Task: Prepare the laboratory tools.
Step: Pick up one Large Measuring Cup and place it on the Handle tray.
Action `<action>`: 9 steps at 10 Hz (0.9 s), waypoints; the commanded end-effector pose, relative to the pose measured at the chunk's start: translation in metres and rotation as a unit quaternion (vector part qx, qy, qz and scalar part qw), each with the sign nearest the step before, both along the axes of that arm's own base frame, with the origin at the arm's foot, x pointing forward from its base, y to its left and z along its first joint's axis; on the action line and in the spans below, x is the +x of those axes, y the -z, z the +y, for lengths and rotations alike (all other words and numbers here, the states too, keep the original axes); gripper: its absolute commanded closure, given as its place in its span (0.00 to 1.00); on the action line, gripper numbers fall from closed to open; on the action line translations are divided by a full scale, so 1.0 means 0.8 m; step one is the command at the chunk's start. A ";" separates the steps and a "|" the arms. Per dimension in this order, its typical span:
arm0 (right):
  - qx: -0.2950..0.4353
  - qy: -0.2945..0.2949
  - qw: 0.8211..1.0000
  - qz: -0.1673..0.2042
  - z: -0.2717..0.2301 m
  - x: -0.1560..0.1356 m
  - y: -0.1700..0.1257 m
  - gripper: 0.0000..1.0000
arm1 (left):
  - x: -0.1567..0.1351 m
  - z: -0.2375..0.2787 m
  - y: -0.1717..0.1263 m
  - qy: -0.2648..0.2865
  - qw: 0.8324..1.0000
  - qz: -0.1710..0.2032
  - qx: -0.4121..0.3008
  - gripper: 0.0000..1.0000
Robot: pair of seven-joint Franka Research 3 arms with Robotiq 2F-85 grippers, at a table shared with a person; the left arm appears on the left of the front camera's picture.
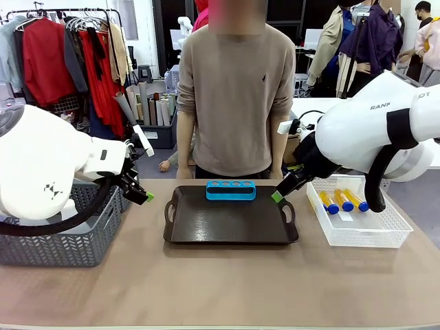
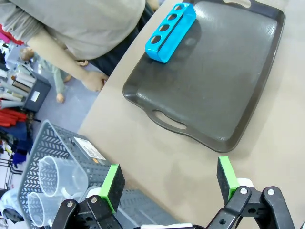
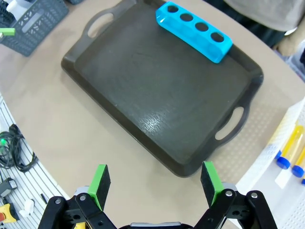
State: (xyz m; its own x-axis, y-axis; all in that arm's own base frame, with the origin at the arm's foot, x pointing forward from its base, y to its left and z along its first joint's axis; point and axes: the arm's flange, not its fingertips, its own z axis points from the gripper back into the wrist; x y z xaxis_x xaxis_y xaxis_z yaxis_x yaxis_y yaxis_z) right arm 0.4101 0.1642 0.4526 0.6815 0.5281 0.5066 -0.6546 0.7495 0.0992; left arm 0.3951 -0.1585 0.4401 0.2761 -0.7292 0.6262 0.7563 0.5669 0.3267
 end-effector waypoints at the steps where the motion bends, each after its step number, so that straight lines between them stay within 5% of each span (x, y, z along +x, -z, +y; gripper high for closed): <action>1: 0.011 0.002 1.000 0.005 -0.001 0.000 0.002 0.00 | -0.001 -0.001 -0.004 -0.006 1.000 0.001 -0.002 0.00; 2: 0.011 0.002 1.000 0.005 -0.001 0.000 0.002 0.00 | 0.000 0.000 0.000 0.000 1.000 0.000 0.000 0.00; 3: 0.000 0.000 1.000 0.000 0.000 0.000 0.000 0.00 | -0.003 0.004 -0.012 0.045 0.996 0.077 -0.026 0.00; 6: 0.037 -0.035 0.998 0.022 0.010 0.009 -0.023 0.00 | 0.008 0.015 -0.039 0.078 0.982 0.171 -0.013 0.00; 9: 0.103 -0.077 0.991 0.032 -0.003 0.022 -0.087 0.00 | 0.012 0.022 -0.094 0.117 0.978 0.163 -0.063 0.00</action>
State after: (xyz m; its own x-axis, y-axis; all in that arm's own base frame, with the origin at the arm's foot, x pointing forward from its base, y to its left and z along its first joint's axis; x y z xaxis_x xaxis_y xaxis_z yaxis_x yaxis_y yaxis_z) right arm 0.4173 0.1737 0.5105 0.6580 0.5206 0.5441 -0.7145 0.6598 0.2328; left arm 0.3968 -0.1432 0.5077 0.3393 -0.7315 0.5914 0.9122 0.4093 -0.0171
